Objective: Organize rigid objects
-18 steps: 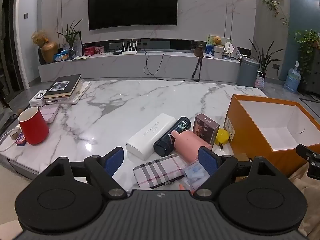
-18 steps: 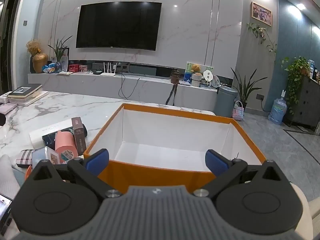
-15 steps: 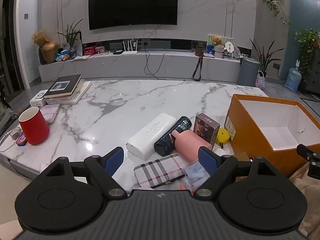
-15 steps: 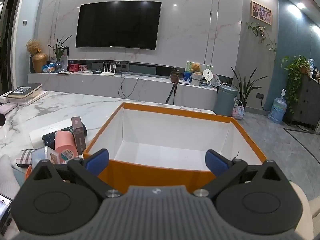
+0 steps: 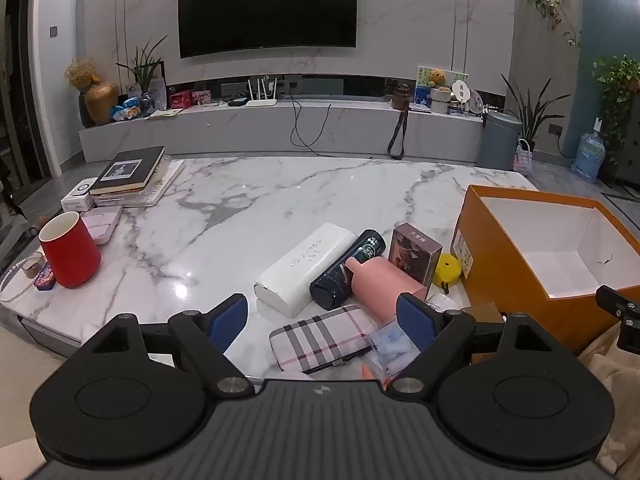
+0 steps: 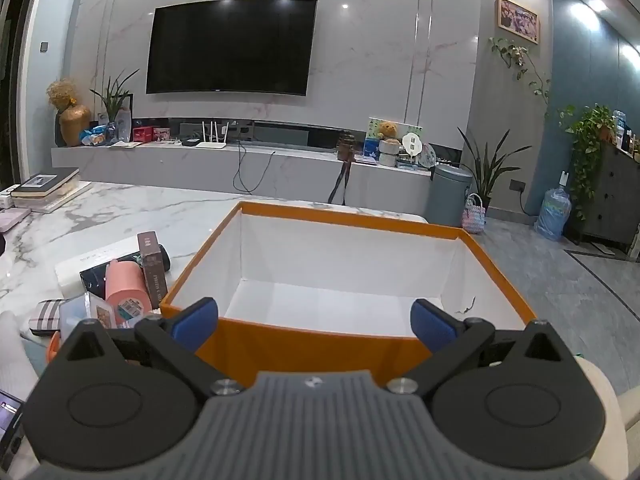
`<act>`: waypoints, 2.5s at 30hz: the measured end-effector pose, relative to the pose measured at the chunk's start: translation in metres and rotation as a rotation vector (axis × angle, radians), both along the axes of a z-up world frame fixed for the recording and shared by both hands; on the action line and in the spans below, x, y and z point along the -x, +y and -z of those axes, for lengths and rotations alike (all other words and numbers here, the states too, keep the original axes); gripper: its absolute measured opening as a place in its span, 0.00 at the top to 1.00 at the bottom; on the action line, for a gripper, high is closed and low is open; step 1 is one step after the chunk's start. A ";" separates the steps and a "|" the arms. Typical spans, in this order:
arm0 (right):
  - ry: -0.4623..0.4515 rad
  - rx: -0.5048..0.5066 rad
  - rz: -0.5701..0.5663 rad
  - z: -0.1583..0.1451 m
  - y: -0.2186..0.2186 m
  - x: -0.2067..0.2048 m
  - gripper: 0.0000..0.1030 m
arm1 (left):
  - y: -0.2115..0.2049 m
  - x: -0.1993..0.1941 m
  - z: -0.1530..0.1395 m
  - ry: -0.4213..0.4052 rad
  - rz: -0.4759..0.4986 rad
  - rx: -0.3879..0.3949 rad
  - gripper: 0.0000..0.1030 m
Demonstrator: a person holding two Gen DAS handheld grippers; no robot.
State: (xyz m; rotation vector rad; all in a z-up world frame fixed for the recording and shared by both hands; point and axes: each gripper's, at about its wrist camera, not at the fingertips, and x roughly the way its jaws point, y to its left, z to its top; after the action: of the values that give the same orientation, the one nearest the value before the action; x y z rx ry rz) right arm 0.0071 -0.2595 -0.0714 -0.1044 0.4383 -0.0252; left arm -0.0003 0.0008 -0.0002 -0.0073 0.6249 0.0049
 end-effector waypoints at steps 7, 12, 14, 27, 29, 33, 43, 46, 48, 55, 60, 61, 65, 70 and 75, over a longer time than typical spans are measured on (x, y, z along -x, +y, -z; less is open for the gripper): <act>0.005 -0.002 0.001 0.001 -0.001 -0.001 0.02 | 0.007 0.001 0.009 0.008 -0.005 0.029 0.12; 0.009 -0.001 -0.001 0.000 0.000 -0.001 0.02 | 0.005 -0.001 0.003 0.035 -0.015 0.025 0.15; 0.009 -0.001 -0.001 0.000 0.000 -0.001 0.02 | 0.005 0.000 0.003 0.036 -0.010 0.028 0.15; 0.010 -0.002 -0.001 0.001 0.000 -0.001 0.02 | 0.001 0.000 0.002 0.028 0.009 0.019 0.15; 0.012 -0.002 0.000 0.000 0.000 -0.001 0.02 | 0.001 0.000 0.003 0.029 0.009 0.018 0.15; 0.017 -0.005 0.001 0.001 -0.001 -0.002 0.02 | 0.001 0.000 0.003 0.030 0.010 0.019 0.15; 0.023 -0.010 0.004 0.001 -0.002 -0.003 0.02 | 0.000 0.000 0.003 0.030 0.010 0.019 0.15; 0.022 -0.010 0.004 0.001 -0.002 -0.003 0.02 | 0.000 0.000 0.003 0.030 0.011 0.018 0.15; 0.024 -0.013 0.003 0.001 -0.003 -0.002 0.02 | -0.001 0.000 0.003 0.030 0.013 0.016 0.15; 0.031 -0.001 -0.043 -0.010 0.002 -0.008 0.03 | 0.000 -0.005 0.004 0.082 0.055 0.025 0.17; 0.047 0.010 -0.178 -0.023 0.016 -0.016 0.18 | -0.002 -0.012 0.006 0.127 0.129 0.005 0.31; 0.060 0.013 -0.209 -0.024 0.021 -0.019 0.22 | -0.003 -0.013 0.006 0.135 0.149 -0.002 0.31; 0.107 0.020 -0.324 -0.026 0.041 -0.025 0.30 | -0.010 -0.017 0.010 0.166 0.227 -0.032 0.39; 0.188 0.092 -0.472 -0.025 0.073 -0.039 0.47 | -0.024 -0.030 0.016 0.198 0.346 -0.114 0.40; 0.344 0.212 -0.659 -0.022 0.094 -0.068 0.48 | -0.040 -0.042 0.027 0.216 0.531 -0.246 0.40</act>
State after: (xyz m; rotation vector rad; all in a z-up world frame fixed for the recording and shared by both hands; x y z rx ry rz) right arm 0.0746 -0.1654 -0.0496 -0.4620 0.7265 0.6027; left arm 0.0417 -0.0396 -0.0272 0.4015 0.8237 -0.4361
